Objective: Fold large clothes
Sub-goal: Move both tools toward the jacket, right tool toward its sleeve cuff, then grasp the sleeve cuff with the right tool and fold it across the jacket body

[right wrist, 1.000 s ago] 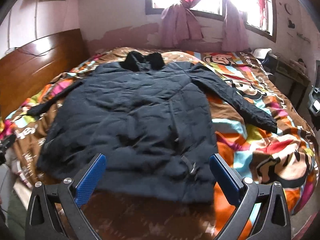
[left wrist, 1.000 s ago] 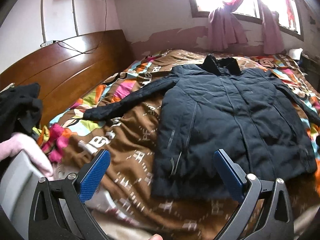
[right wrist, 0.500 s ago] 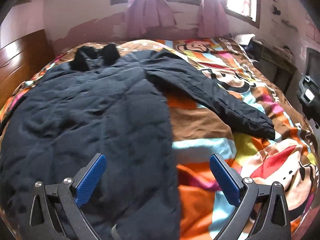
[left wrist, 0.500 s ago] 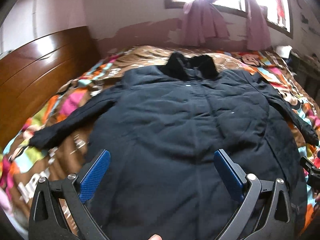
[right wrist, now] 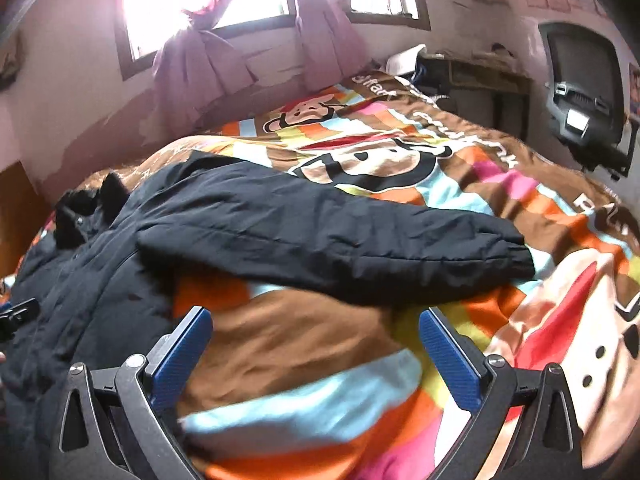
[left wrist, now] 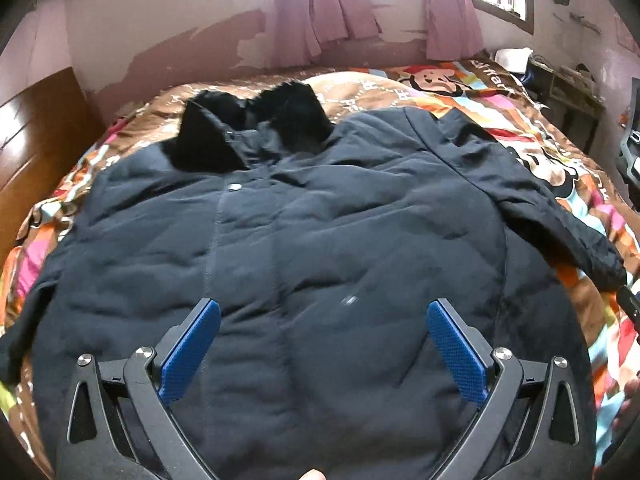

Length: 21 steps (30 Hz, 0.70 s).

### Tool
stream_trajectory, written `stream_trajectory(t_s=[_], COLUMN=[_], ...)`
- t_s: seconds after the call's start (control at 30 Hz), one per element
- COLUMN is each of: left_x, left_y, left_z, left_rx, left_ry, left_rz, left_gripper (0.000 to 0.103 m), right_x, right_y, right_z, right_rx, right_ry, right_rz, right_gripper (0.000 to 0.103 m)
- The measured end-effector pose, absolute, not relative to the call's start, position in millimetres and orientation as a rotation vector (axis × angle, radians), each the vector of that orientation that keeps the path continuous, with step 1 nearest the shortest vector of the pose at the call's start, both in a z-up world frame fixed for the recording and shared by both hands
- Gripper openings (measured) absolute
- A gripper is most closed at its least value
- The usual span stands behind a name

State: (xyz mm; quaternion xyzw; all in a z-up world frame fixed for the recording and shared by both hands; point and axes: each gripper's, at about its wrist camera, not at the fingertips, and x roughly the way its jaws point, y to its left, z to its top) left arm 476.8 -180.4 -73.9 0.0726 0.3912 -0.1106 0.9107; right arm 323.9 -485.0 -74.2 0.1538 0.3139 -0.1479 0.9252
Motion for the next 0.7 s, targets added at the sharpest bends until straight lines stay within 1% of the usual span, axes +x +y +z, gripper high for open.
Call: stream_trajectory(t_s=[0.27, 0.43, 0.5, 0.7], left_x=[505, 518, 522, 527], left_y=[-211, -223, -225, -218], left_z=[-83, -93, -100, -112], left_rx=[0.178, 0.176, 0.170, 0.103], left_ry=[0.793, 0.787, 0.799, 0.813], left_rz=[-0.248, -0.275, -0.275, -0.306], left_gripper=[0.101, 0.101, 0.101, 0.102], right_x=[331, 332, 334, 340], right_y=[-540, -564, -577, -605], right_z=[-104, -107, -113, -127], right_rx=[0.566, 0.674, 0.757, 0.916], right_ry=[0.738, 0.693, 0.686, 0.657], right_rz=[-0.314, -0.316, -0.334, -0.358], right_gripper=[0.103, 0.103, 0.103, 0.103])
